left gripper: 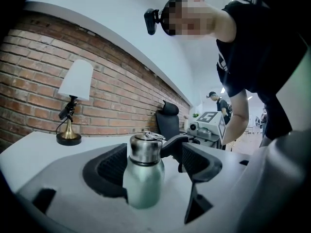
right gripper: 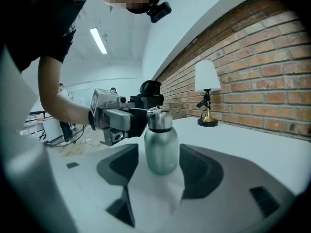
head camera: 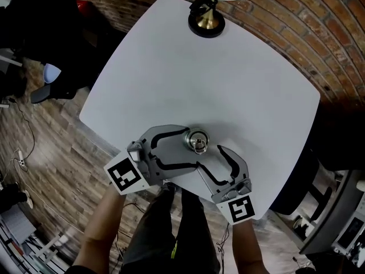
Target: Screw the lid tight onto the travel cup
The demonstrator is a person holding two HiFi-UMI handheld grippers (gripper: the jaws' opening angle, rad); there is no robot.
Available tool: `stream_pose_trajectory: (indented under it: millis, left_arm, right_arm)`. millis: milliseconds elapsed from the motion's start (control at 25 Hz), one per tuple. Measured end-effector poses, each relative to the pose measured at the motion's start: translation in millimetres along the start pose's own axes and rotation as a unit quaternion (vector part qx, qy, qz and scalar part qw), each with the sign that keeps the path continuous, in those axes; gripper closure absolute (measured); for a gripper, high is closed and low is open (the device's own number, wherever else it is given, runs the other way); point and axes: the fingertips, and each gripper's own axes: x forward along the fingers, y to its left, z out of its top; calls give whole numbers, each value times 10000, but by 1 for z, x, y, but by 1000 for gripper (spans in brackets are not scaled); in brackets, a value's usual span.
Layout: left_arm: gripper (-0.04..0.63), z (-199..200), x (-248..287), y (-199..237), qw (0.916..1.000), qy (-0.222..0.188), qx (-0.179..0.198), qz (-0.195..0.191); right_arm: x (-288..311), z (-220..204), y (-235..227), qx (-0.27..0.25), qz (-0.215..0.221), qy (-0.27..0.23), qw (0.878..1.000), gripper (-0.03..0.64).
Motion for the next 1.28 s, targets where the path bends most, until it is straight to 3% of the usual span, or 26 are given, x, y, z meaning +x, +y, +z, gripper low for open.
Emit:
stream_pose_trajectory:
  millis: [80, 200, 280, 360, 560, 800, 920, 1120, 1280]
  left_arm:
    - [258, 0, -10, -1, 9991, -49, -342, 239]
    - [258, -1, -26, -1, 9914, -119, -1067, 752]
    - [274, 2, -31, -2, 9889, -102, -1150, 930]
    - [357, 5, -34, -8, 9879, -123, -1206, 966]
    - [514, -4, -44, -20, 9865, 86, -1087, 1225]
    - [561, 18, -68, -20, 9701, -2, -1409, 1975]
    - [568, 40, -78, -20, 9651, 10, -1333, 2256]
    - [568, 98, -87, -34, 9685, -150, -759, 2367]
    - [569, 145, -106, -30, 9615, -416, -365, 2693]
  right_arm:
    - [-9, 0, -1, 24, -136, 77, 9999, 402]
    - [-22, 5, -1, 29, -335, 201, 9992, 455]
    - [-30, 11, -4, 13, -505, 238, 9984, 521]
    - [-39, 19, -4, 19, -668, 274, 9974, 577]
    - [-60, 43, -2, -69, -835, 156, 9964, 588]
    - [-84, 72, -1, -89, -1001, 62, 9949, 603]
    - [-99, 92, -1, -148, -1065, -91, 9942, 603]
    - [-129, 120, 0, -88, -1098, -343, 9933, 603]
    - [-143, 140, 3, -178, -1070, -558, 9925, 603]
